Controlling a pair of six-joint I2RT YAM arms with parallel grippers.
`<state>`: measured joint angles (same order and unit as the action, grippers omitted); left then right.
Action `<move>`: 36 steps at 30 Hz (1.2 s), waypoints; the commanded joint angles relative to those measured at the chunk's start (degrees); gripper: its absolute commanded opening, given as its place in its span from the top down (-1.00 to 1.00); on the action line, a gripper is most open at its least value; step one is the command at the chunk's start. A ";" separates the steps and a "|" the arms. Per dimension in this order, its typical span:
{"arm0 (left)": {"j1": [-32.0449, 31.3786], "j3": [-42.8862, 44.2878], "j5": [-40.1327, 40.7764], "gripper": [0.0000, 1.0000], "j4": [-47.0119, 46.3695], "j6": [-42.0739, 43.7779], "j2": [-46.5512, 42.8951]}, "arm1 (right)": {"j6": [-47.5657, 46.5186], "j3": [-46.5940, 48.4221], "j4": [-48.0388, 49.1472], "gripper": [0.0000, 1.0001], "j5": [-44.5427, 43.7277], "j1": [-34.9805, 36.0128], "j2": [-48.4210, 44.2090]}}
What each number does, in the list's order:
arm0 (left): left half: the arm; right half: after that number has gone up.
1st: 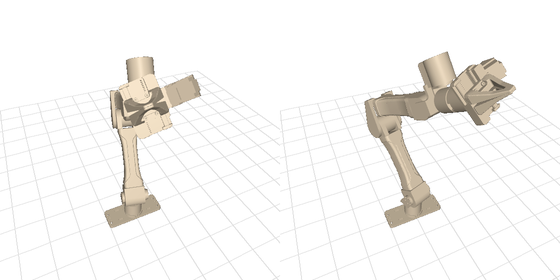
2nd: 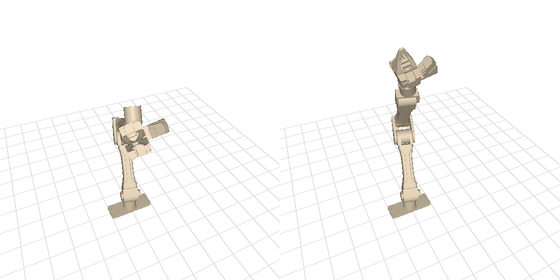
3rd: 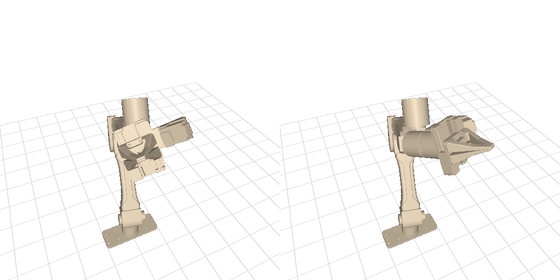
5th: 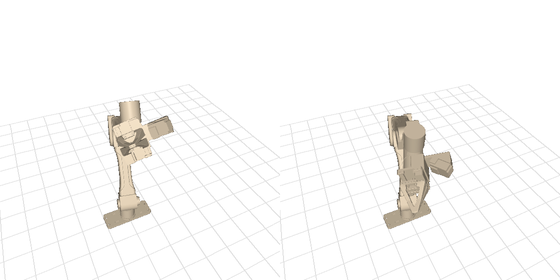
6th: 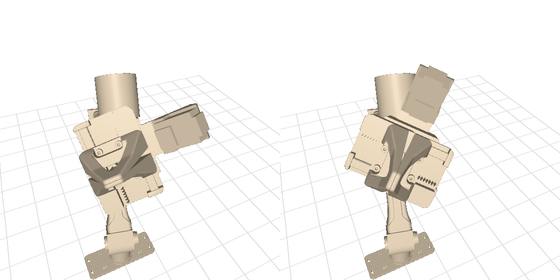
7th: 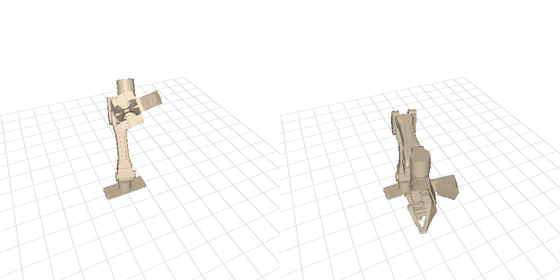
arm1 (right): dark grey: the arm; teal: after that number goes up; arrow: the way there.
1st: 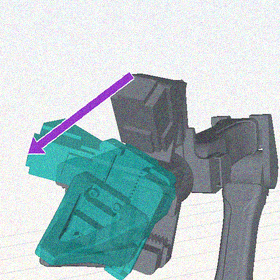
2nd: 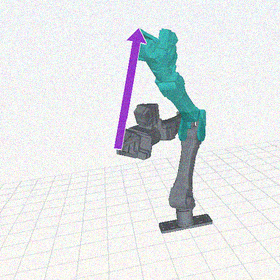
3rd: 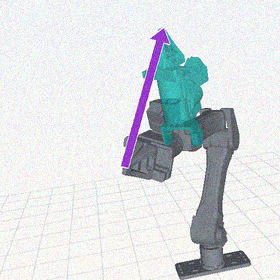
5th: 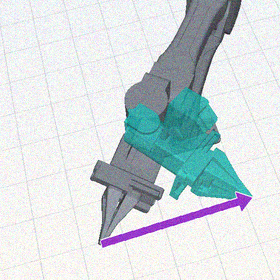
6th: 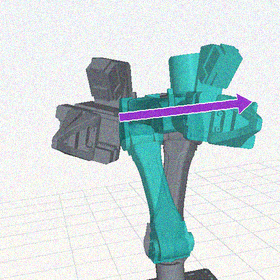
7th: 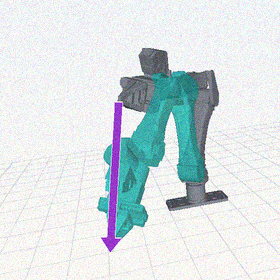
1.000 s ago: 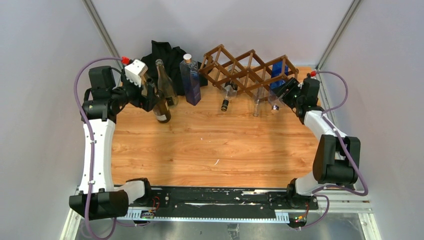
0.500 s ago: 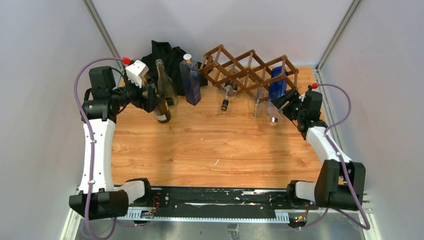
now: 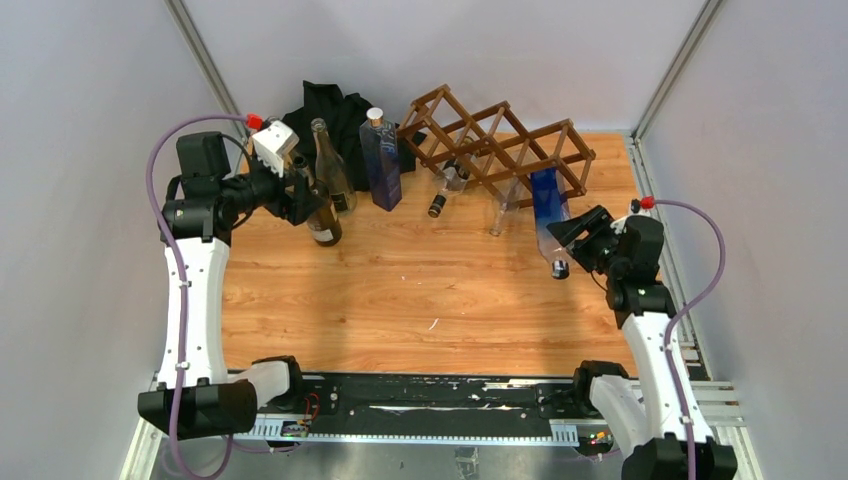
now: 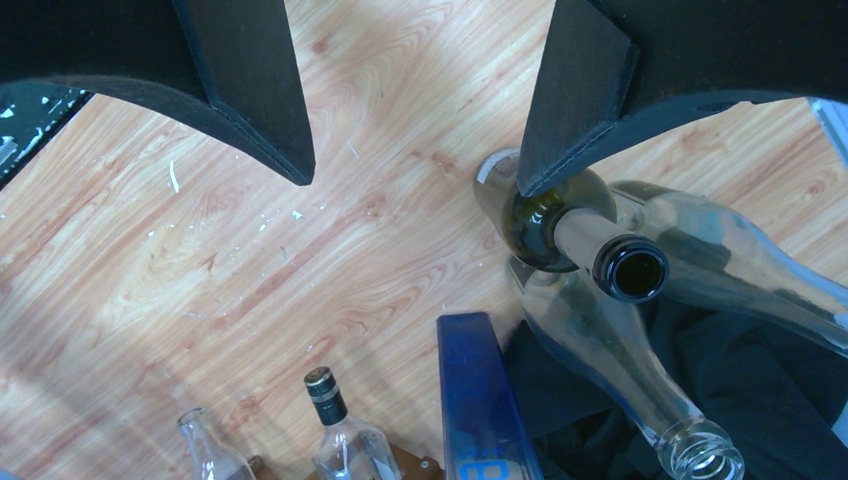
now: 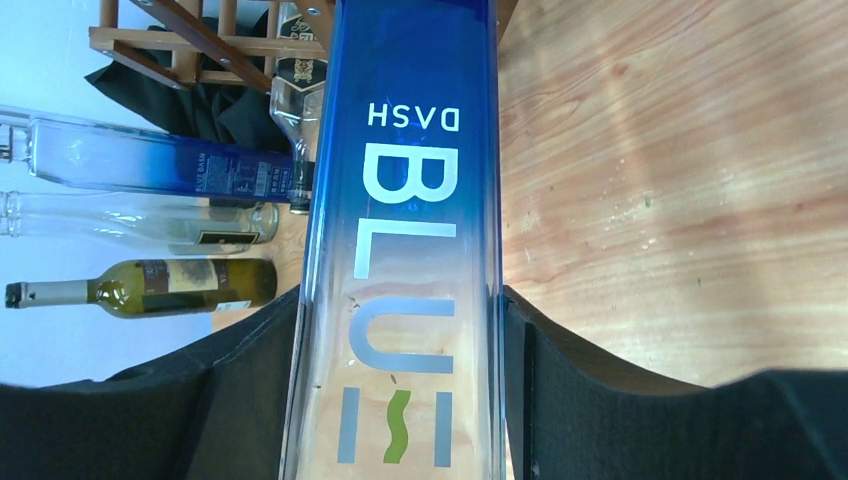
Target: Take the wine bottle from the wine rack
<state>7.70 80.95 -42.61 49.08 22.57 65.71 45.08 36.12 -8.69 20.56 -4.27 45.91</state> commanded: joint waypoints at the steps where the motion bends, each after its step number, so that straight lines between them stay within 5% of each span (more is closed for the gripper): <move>1: 0.12 0.75 -2.03 -0.55 0.44 1.06 -1.93 | 2.50 2.19 -1.15 1.00 2.08 -0.03 -5.26; 28: -9.06 4.00 0.31 -0.02 0.40 2.64 0.56 | 9.34 2.52 -14.90 1.00 5.07 -0.03 -23.44; 30: -10.04 4.07 0.02 -0.05 0.40 2.78 0.52 | 8.93 3.49 -15.39 1.00 6.52 -0.03 -23.10; 36: -18.75 2.74 2.24 -0.72 1.78 7.34 -0.81 | 7.20 7.07 -14.77 1.00 15.88 1.05 -17.18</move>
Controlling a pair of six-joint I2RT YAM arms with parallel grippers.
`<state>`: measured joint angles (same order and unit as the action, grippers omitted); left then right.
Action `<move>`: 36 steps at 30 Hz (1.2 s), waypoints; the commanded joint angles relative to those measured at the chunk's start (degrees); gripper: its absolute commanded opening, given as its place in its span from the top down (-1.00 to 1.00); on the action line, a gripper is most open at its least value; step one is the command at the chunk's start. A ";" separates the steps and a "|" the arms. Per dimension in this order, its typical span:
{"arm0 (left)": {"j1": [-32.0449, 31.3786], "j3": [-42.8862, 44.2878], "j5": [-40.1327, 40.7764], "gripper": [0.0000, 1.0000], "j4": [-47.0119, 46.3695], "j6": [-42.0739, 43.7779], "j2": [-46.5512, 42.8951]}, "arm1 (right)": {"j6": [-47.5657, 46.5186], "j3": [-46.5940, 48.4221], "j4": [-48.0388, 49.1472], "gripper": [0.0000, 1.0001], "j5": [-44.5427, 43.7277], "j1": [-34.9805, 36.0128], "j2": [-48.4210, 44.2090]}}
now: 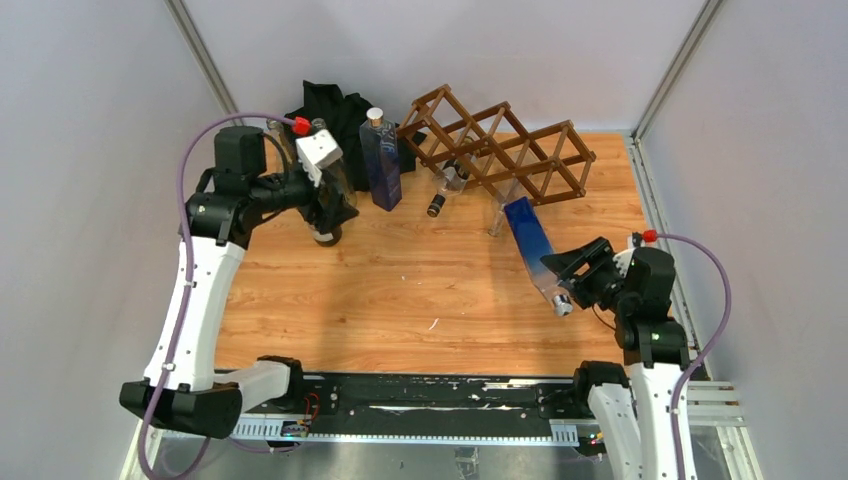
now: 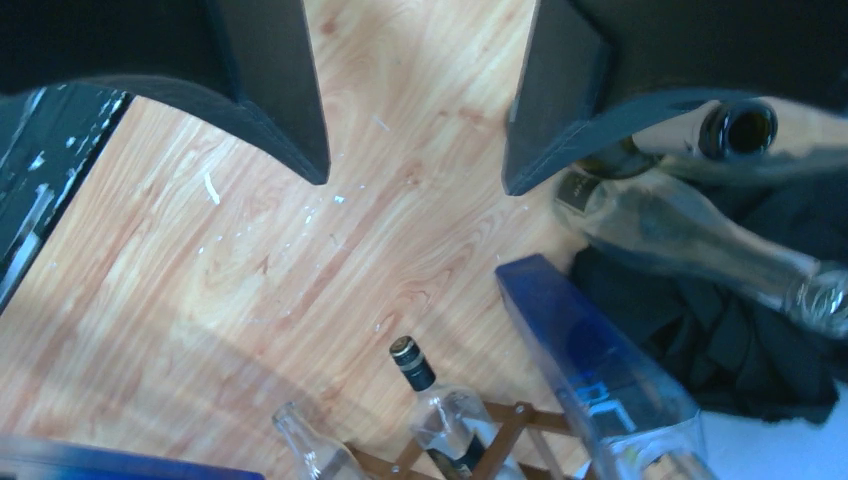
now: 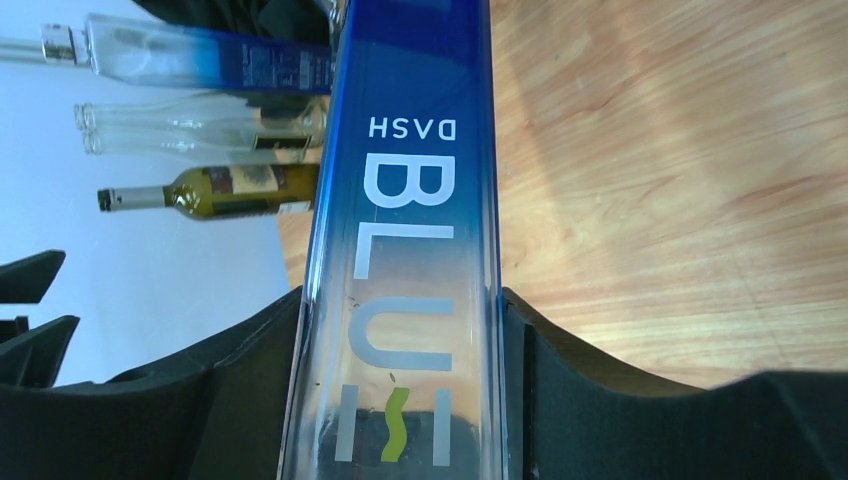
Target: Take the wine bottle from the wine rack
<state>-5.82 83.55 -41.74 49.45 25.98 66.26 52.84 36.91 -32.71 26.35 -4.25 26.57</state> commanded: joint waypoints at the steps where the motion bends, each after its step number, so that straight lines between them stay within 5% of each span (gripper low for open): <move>1: -7.36 -0.16 2.34 -0.81 2.09 5.34 -1.80 | -0.99 6.95 9.32 1.00 10.57 2.17 3.35; 4: -12.90 -1.55 5.67 -0.99 2.94 7.93 -3.12 | -2.89 9.57 9.52 1.00 7.81 9.41 7.34; 11: -19.73 -3.78 7.32 -1.00 4.41 14.77 -6.75 | -7.56 19.23 7.52 1.00 -5.74 34.61 21.60; 22: -30.31 -12.72 12.52 -1.00 4.21 25.29 -11.32 | -8.21 30.04 10.80 1.00 -7.45 48.68 38.04; 36: -42.10 -25.03 24.34 -1.00 -12.93 18.99 -13.41 | -5.51 36.99 18.99 1.00 -7.66 56.43 48.71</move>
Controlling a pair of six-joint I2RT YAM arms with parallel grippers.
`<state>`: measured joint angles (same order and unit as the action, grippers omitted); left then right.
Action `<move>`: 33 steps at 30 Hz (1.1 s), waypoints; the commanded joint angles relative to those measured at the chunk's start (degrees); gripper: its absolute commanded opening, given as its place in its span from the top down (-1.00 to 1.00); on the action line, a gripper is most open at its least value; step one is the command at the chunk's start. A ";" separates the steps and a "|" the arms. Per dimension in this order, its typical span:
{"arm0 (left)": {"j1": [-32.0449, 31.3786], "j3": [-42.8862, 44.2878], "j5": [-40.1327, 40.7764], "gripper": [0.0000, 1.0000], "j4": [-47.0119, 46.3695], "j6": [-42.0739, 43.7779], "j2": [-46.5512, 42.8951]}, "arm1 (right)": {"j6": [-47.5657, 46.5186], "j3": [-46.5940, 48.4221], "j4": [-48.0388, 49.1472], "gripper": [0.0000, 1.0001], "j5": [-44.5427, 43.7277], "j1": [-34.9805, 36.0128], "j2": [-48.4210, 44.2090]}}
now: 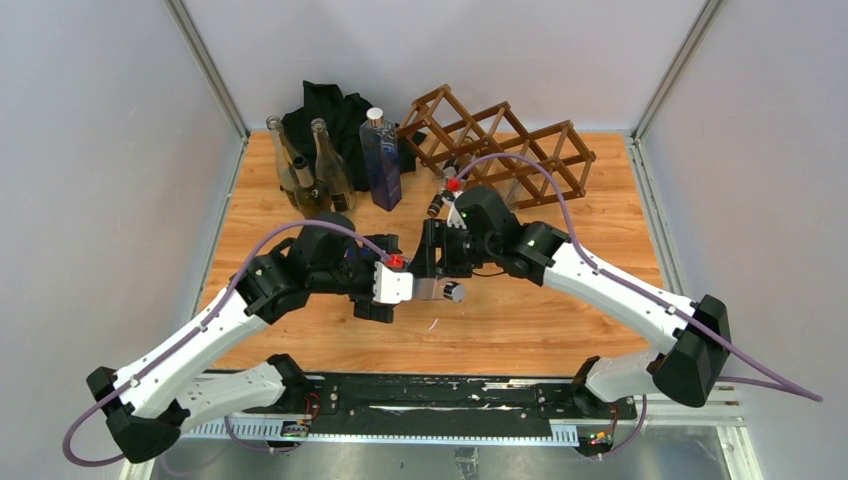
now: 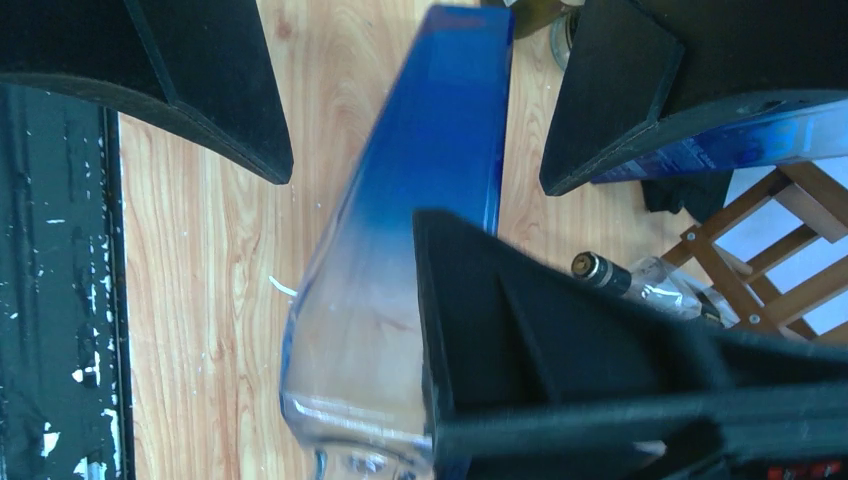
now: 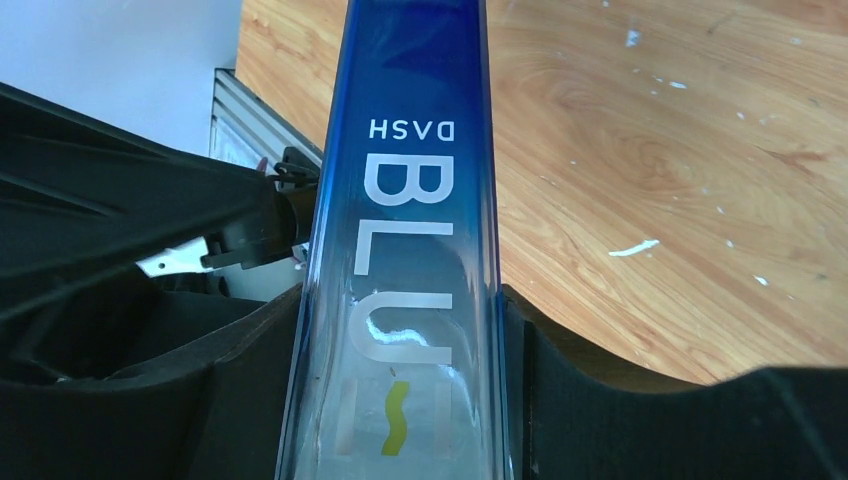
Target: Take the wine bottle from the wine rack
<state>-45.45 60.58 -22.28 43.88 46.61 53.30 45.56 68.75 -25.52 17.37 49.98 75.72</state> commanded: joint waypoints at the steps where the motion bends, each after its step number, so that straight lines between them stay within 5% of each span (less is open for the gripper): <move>1: -2.79 -2.49 5.47 -1.00 -8.19 -1.75 -0.18 | 1.95 5.16 12.38 1.00 1.27 2.41 -0.41; 9: -3.06 -6.89 7.80 -0.97 -12.08 -0.95 -0.25 | 3.08 6.10 14.19 1.00 1.80 3.67 -0.47; 14: -3.06 -9.38 9.28 -0.62 -14.06 0.30 -1.09 | 3.44 6.17 14.49 1.00 2.87 4.07 -0.36; 17: -3.06 -10.25 9.42 -0.14 -15.81 1.11 -1.84 | 3.49 6.04 14.23 0.96 3.71 4.10 -0.10; 21: -3.06 -10.55 11.36 0.96 -18.56 1.92 -2.16 | 2.80 5.95 13.38 0.45 4.43 4.03 -0.58; 23: -3.01 -10.30 13.14 1.00 -20.48 1.15 -2.51 | 1.68 5.83 11.77 -0.13 4.08 3.48 -1.69; 26: -2.98 -9.38 13.99 1.00 -21.27 -0.43 -2.97 | 0.52 4.28 10.97 -0.54 3.23 1.61 -5.14; 33: -2.89 -4.15 9.24 1.00 -20.57 -11.70 -2.48 | -4.47 -0.67 11.39 -0.79 -1.89 -1.97 -17.68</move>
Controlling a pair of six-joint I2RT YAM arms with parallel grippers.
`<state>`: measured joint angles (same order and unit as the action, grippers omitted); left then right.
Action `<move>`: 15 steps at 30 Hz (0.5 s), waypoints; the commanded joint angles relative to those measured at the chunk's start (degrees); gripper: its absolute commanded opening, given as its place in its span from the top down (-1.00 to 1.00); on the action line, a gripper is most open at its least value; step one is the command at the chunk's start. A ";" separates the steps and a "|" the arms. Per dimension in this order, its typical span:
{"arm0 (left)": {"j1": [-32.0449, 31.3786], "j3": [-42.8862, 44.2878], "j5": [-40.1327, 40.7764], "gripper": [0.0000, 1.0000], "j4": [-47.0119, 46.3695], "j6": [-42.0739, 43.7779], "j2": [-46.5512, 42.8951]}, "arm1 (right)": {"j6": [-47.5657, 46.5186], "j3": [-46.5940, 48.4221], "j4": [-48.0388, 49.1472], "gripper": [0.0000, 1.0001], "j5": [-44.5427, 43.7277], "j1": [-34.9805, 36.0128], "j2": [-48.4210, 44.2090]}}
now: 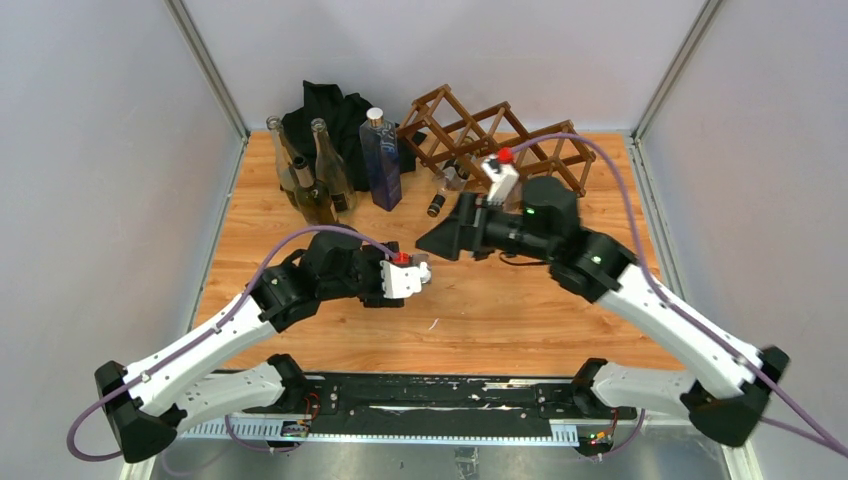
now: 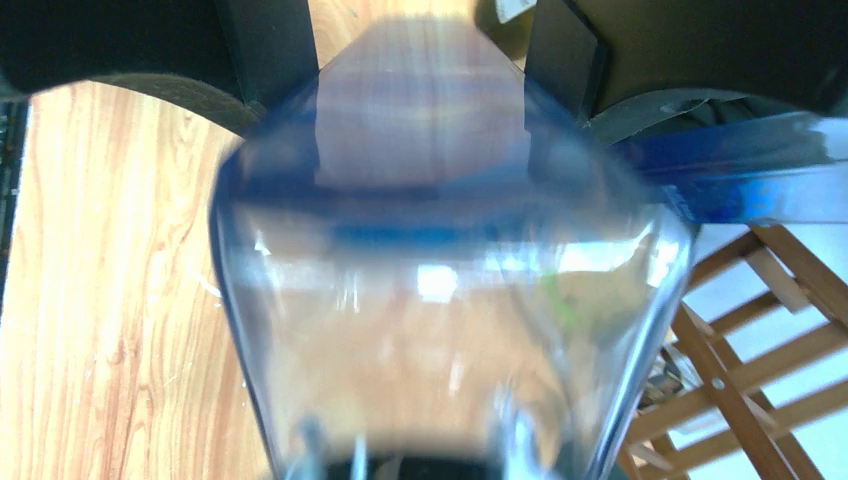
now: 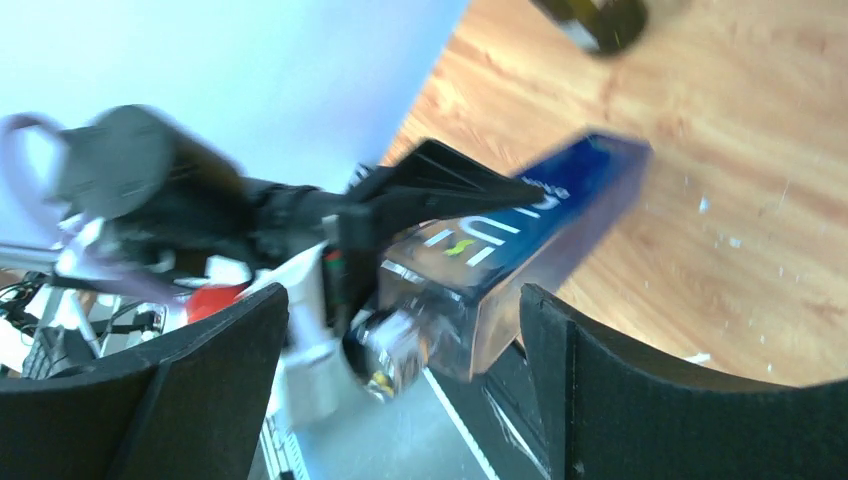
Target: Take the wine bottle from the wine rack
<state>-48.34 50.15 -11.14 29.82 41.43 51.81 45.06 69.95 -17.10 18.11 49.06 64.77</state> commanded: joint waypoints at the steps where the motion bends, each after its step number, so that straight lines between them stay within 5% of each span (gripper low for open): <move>1: 0.00 7.80 -2.83 1.00 -6.25 -7.92 -0.70 | -5.06 -2.37 3.11 -0.80 -3.35 -1.07 -7.83; 7: 0.08 17.31 -8.23 1.00 -3.85 -18.87 1.85 | -10.80 -4.93 3.83 -0.85 -3.96 -1.12 -13.13; 15: 4.35 28.54 -22.49 1.00 4.26 -26.87 5.71 | -24.66 -9.44 8.82 -0.89 5.84 -1.08 -13.87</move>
<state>-46.52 71.50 -23.20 34.92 19.77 56.21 30.50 63.77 -12.08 18.94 48.45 51.79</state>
